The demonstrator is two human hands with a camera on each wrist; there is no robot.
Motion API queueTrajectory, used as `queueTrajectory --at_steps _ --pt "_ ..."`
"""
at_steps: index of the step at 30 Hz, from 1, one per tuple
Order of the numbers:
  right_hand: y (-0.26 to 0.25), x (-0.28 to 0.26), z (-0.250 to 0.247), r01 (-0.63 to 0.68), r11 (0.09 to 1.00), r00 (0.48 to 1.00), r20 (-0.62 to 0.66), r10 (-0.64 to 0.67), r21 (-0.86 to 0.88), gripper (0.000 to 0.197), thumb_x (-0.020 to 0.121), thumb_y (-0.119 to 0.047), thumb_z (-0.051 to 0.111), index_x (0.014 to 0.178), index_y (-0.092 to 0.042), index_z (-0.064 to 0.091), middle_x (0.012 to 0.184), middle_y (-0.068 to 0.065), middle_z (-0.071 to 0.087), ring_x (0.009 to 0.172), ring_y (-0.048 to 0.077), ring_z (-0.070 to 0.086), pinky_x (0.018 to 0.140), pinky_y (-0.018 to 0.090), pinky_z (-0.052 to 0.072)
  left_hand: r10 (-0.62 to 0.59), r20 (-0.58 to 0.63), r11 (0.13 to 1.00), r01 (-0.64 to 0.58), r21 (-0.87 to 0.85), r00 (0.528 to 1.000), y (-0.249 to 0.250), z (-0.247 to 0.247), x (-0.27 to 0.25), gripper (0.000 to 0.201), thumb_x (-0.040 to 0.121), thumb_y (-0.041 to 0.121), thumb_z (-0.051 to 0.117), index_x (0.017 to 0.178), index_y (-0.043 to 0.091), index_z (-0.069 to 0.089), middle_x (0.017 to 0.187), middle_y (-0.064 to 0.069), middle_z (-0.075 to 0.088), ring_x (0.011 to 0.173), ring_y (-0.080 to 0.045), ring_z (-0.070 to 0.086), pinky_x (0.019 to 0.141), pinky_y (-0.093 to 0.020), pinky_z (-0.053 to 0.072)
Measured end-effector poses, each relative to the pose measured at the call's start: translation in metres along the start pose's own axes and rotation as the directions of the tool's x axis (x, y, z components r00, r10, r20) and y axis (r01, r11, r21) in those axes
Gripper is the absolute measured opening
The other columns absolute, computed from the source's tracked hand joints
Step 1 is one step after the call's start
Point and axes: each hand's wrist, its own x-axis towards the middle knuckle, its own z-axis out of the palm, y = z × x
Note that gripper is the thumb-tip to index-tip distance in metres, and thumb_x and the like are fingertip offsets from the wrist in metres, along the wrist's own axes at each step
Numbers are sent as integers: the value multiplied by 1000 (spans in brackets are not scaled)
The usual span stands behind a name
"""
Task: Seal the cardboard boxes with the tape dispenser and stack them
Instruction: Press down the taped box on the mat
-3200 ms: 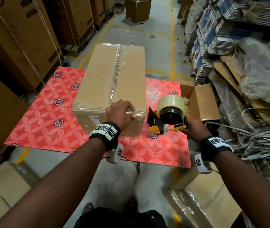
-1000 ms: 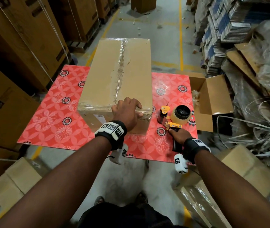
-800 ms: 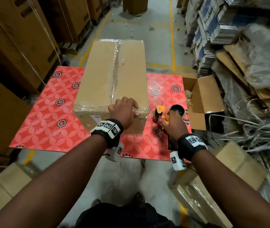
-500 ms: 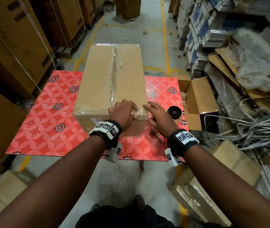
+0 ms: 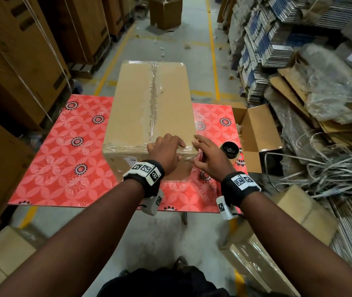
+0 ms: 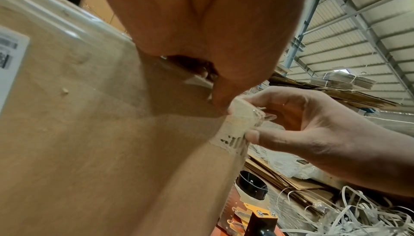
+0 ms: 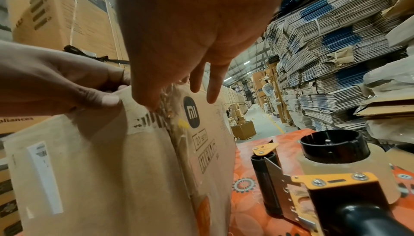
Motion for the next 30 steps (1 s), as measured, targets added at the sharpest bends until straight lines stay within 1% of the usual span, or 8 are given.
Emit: queueTrajectory --at_steps 6,9,11,13,16,20,25,30 --pt "-11 2 -1 -45 998 999 -4 45 -50 45 82 -25 80 118 -7 60 149 8 47 128 23 54 94 41 54 5 3 1000 -5 -6 1000 -2 2 0 32 87 30 63 113 41 48 117 9 46 112 -17 42 86 -39 27" --pt "-12 0 -5 -76 997 996 48 77 -25 58 79 -41 81 123 -11 58 152 2 42 131 19 50 100 33 49 12 -4 1000 -12 -12 1000 -2 1 0 30 87 31 63 112 41 49 117 9 47 112 -16 42 84 -38 25" --pt "-14 0 -10 -107 994 993 56 106 9 57 82 -48 76 123 -13 60 152 -1 43 131 14 49 102 29 45 13 -10 1000 -13 -13 1000 -2 2 0 30 87 31 63 112 41 49 118 9 47 113 -16 42 83 -37 24" --pt "-15 4 -11 -113 993 993 27 113 10 41 89 -43 70 116 -13 63 148 1 48 129 15 50 103 34 46 16 -17 1000 -16 -5 1000 -2 3 -1 30 87 32 63 113 41 49 118 9 47 112 -16 42 82 -37 23" --pt "-14 9 -11 -86 996 996 16 87 -37 29 90 -34 69 107 -12 63 142 4 52 123 19 54 96 39 50 12 -31 1000 -12 -5 999 -2 4 -1 30 87 32 64 112 40 50 116 9 48 111 -17 43 81 -36 23" --pt "-12 6 -11 -58 995 998 35 61 -83 34 90 -35 69 114 -12 62 143 3 51 123 19 55 92 35 53 13 -47 998 -16 -60 999 -5 5 -2 33 84 27 68 111 40 53 111 11 49 109 -15 44 88 -38 27" --pt "-18 8 -12 -41 986 997 52 50 -165 39 82 -28 78 112 -11 61 140 8 53 125 25 52 97 40 51 69 -12 997 -69 -36 998 -14 3 -5 55 78 5 68 118 40 53 116 8 48 112 -17 43 90 -37 30" --pt "-38 25 -8 28 975 1000 10 -27 -219 30 81 -35 74 98 -12 65 108 7 62 99 27 56 80 40 48 106 -99 994 -106 8 989 -37 -15 -9 32 79 37 72 109 36 61 110 4 51 108 -21 43 88 -38 34"
